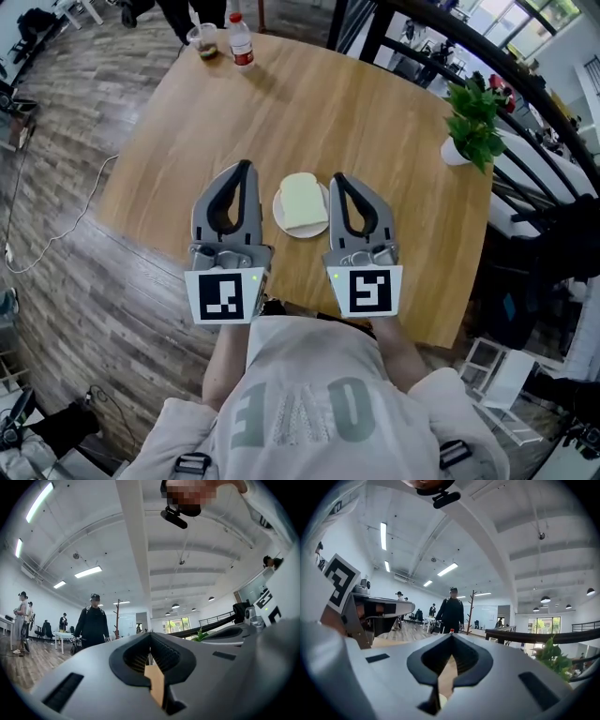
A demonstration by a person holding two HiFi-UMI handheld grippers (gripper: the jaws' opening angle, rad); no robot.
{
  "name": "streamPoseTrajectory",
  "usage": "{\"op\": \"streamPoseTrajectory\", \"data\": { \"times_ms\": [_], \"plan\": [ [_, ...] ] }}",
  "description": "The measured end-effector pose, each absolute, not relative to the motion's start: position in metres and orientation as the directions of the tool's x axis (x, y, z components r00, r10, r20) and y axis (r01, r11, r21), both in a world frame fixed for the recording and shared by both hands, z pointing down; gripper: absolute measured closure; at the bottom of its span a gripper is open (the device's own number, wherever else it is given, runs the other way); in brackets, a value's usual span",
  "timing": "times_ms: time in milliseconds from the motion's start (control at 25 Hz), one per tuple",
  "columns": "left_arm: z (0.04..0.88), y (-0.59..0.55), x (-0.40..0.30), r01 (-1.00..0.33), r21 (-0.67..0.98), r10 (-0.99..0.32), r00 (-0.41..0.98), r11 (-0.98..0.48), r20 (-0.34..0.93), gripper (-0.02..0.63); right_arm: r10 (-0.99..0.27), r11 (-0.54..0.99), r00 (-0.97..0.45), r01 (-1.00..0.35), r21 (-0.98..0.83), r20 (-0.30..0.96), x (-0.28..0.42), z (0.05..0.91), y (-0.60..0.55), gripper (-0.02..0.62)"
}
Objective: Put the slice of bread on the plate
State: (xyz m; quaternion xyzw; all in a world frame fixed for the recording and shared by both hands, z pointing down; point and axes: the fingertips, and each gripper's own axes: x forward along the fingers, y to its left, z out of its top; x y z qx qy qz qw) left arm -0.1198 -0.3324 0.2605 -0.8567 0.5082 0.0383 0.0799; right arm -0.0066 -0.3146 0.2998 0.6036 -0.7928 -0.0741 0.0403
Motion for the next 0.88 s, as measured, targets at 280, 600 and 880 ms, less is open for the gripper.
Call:
{"op": "streamPoseTrajectory", "data": {
  "times_ms": [280,600,880],
  "plan": [
    [0.259,-0.328,-0.111,-0.863,-0.11,-0.85,0.505,-0.494,-0.146,0.597,-0.971,0.237,-0.239,-0.962,0.134,-0.001,0.005,0.304,-0.313,0.578],
    [0.263,-0.329,-0.115,-0.868,-0.112,-0.858,0.496,-0.484,-0.136,0.597,-0.969,0.246,-0.242,-0.96,0.132,0.045,0.006,0.32,-0.311,0.578],
    [0.266,-0.331,-0.113,-0.869,-0.105,-0.861,0.494,-0.484,-0.122,0.597,-0.97,0.242,-0.239,-0.961,0.134,0.043,0.011,0.317,-0.314,0.578]
  ]
}}
